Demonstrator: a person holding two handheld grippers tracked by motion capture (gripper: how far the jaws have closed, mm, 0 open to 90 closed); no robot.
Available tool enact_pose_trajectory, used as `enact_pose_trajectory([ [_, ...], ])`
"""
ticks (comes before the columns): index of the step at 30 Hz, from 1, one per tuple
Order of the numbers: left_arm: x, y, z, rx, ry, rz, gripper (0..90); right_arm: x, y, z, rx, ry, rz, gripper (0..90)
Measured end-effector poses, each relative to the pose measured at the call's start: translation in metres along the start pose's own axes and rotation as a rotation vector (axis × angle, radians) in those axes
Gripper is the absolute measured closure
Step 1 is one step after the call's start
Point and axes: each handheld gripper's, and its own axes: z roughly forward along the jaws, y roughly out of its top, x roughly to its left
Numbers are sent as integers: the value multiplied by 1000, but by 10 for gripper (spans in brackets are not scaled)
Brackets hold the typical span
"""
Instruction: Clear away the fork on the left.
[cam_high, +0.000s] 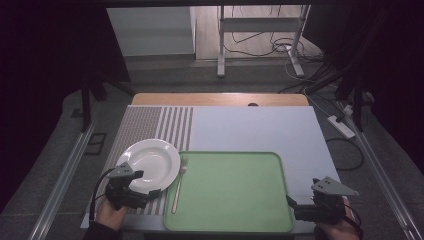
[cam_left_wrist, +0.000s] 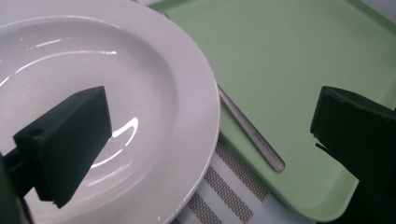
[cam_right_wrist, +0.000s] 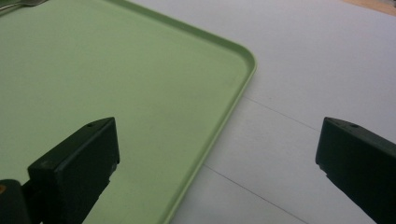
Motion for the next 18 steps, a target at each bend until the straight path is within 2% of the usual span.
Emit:
enact_pose_trajectory([
  [13,-3,-16,-15,-8,14,-18,0,0,0,0,3,-1,-4,0],
  [18,-4,-19,-21,-27,25,-27,0,1,0,0,4,-2,-4,0],
])
